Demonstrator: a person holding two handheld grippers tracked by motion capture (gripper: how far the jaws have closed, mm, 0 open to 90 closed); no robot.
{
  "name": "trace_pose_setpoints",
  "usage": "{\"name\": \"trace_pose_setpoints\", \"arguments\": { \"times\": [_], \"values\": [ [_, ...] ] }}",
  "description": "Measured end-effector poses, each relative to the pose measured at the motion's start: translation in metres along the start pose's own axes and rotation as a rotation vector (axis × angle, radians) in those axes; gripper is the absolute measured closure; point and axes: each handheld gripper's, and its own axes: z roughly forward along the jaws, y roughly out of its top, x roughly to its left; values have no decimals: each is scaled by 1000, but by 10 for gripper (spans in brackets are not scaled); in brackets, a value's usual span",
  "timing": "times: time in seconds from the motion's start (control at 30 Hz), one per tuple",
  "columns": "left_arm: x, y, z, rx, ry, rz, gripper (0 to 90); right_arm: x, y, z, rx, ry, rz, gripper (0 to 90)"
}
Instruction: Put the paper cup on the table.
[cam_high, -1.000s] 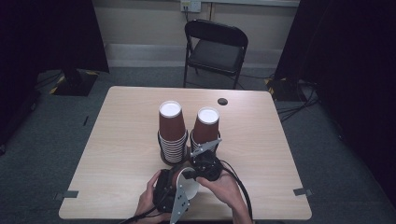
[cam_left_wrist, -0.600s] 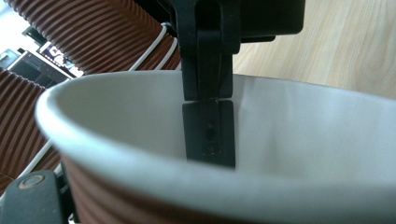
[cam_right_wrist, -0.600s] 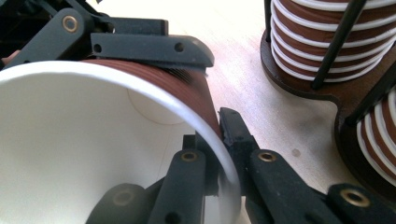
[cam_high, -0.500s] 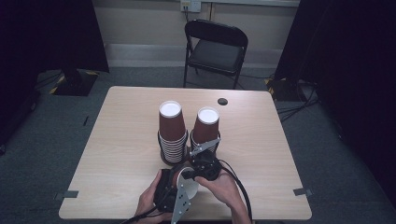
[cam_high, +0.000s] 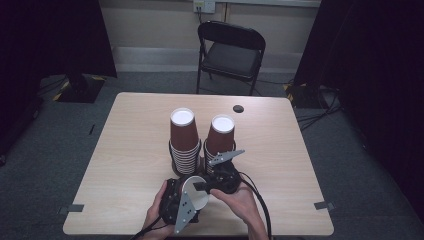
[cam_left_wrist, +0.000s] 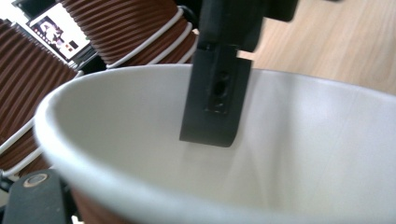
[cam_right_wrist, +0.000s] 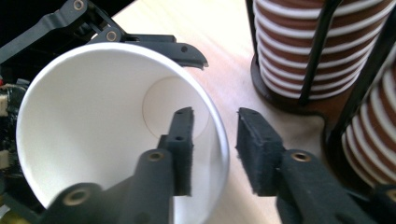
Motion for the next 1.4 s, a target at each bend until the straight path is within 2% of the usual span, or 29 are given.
{"name": "trace_pose_setpoints", "arguments": {
  "times": [0.1, 0.2, 0.23, 0.33, 0.37, 0.4, 0.43, 0.57, 0.7, 0.73, 0.77, 0.8, 0.93, 1.0, 1.1, 1.2, 1.27, 1.33, 1.4],
  "values": [
    [5, -1, 1, 1, -5, -42, 113, 0, -4, -2, -54, -9, -16, 583],
    [8, -4, 1, -15, -12, -107, 113, -1, -7, -5, -111, -15, -13, 558],
    [10, -5, 0, -8, -24, -115, 113, -2, -8, -6, -135, -20, -12, 551],
    [14, -10, 1, -14, -14, -174, 112, 0, -11, -10, -215, -41, -34, 525],
    [15, -12, 2, -39, -23, -223, 112, 0, -12, -12, -233, -41, -31, 524],
    [19, -14, 0, -26, -25, -223, 112, 0, -12, -13, -248, -38, -32, 520],
    [21, -15, 0, -27, -30, -245, 113, 0, -12, -14, -263, -42, -35, 517],
    [29, -20, -1, -22, -18, -288, 114, -2, -15, -18, -314, -60, -37, 486],
    [37, -26, -3, -28, -32, -354, 114, -4, -21, -24, -381, -78, -38, 450],
    [40, -27, -4, -14, -34, -345, 114, -4, -24, -26, -395, -88, -31, 438],
    [40, -28, -4, -31, -25, -382, 114, -5, -26, -27, -408, -95, -30, 430],
    [42, -30, -5, -30, -20, -385, 114, -6, -28, -29, -420, -101, -30, 421],
    [50, -36, -3, -65, -2, -483, 113, -11, -38, -34, -457, -126, -14, 406],
    [54, -38, -2, -51, 12, -492, 113, -14, -44, -36, -477, -157, -13, 380],
    [59, -42, -3, -50, 27, -499, 112, -16, -52, -38, -500, -209, -24, 350],
    [65, -45, -4, -53, 35, -513, 111, -19, -60, -40, -521, -262, -14, 329],
    [69, -47, -6, -65, 27, -537, 111, -21, -65, -41, -520, -279, 8, 322],
    [75, -48, -6, -89, 30, -581, 111, -23, -70, -43, -522, -284, 20, 321],
    [79, -48, -7, -89, 48, -583, 111, -25, -75, -44, -544, -312, 22, 316]
  ]
}}
